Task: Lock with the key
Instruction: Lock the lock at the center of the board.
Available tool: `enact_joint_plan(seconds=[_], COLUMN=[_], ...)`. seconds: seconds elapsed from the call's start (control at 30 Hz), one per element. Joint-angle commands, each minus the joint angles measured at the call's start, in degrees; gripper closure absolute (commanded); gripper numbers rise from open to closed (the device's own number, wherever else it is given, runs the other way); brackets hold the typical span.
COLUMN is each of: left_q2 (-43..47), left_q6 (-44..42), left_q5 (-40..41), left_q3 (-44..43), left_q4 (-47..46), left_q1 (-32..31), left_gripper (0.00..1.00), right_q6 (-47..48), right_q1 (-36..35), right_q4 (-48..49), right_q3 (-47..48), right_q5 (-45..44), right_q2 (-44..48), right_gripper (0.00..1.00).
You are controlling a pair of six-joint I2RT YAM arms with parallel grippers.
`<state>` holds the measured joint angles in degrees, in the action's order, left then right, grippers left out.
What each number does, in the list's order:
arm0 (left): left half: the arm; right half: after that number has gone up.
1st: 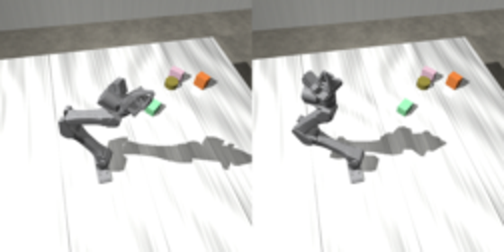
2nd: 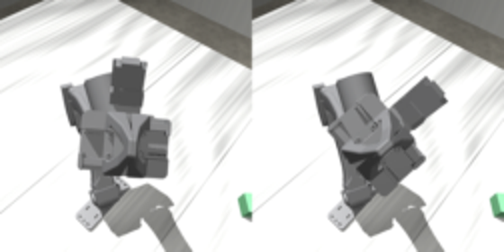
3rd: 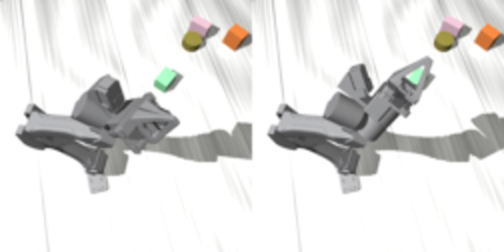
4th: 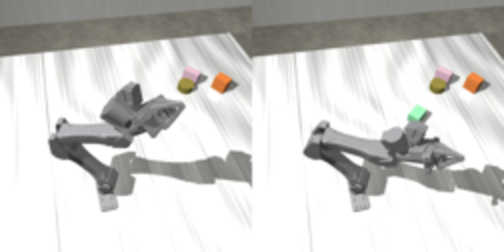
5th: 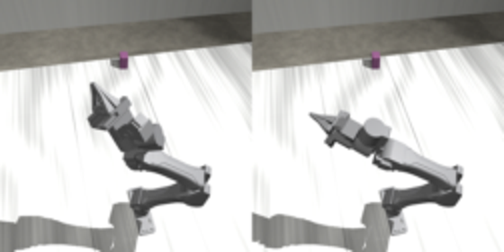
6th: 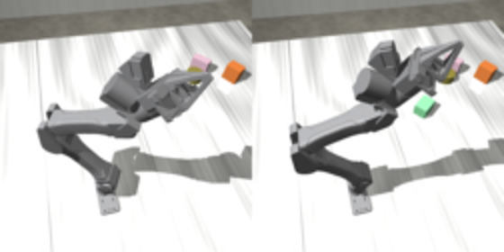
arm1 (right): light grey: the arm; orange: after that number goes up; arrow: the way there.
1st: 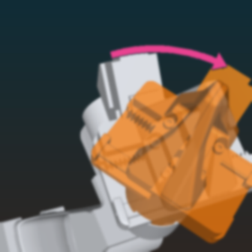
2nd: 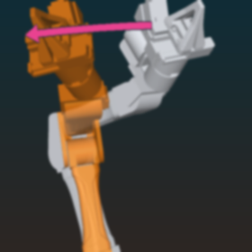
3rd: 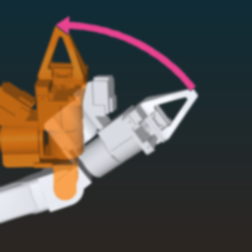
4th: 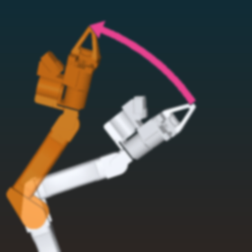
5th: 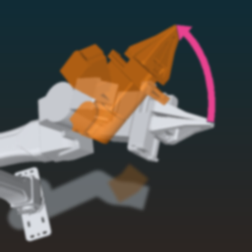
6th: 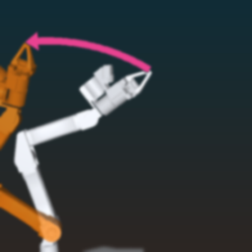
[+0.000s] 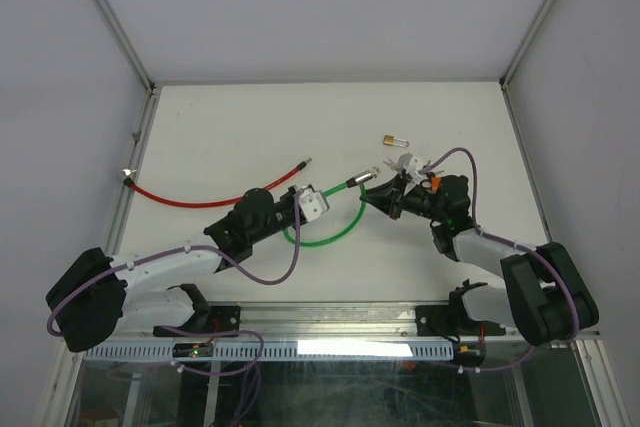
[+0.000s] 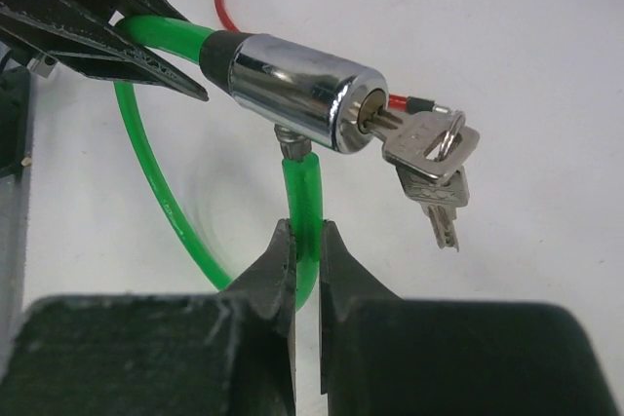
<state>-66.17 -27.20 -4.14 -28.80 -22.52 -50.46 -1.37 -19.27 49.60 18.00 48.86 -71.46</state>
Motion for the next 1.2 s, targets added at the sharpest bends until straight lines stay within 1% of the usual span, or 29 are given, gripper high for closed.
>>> enact_joint_plan(seconds=[0.0,0.17,0.27,0.5,0.63,0.73,0.87,0.97,1.07,1.17], left_q2=[1.58,1.61,0.55,-2.12,-3.72,-4.82,-5.51,-5.50,-5.37,-5.45], left_q6=[-5.98,-7.27,-7.75,-7.88,-7.46,-6.97,-6.23,-5.90,-5.55,-5.34], left_q5=[-2.52,-2.28,-1.64,0.82,2.07,2.99,4.13,5.04,5.24,5.29], left_q3=[-0.41,1.37,2.57,4.10,2.83,2.15,1.61,1.46,1.39,1.37], left_q4=[-2.64,-4.27,-4.76,-4.68,-3.18,-2.40,-1.90,-1.66,-1.71,-1.65], left_q1=[-2.51,-2.80,-2.80,-2.81,-2.72,-2.72,-2.65,-2.50,-2.30,-2.28], left_gripper=[1.00,1.00,1.00,1.00,1.00,1.00,1.00,1.00,1.00,1.00], right_q6=[6.32,12.66,14.72,20.48,24.06,27.88,34.05,42.73,49.91,61.03], right_q1=[0.22,0.93,1.39,2.51,3.24,3.88,4.53,5.29,6.42,8.00], right_q4=[14.94,10.88,7.45,-4.68,-11.87,-17.25,-26.20,-35.85,-45.94,-59.56], right_q3=[0.69,0.62,1.15,3.93,5.67,6.74,8.27,10.64,13.50,17.55], right_q5=[-0.34,0.22,1.50,5.01,6.90,9.21,12.70,15.22,17.20,18.92], right_q2=[3.37,2.77,1.56,3.13,3.71,4.10,5.21,6.33,6.94,6.78], right_gripper=[1.00,1.00,1.00,1.00,0.97,0.93,0.79,0.70,0.64,0.59])
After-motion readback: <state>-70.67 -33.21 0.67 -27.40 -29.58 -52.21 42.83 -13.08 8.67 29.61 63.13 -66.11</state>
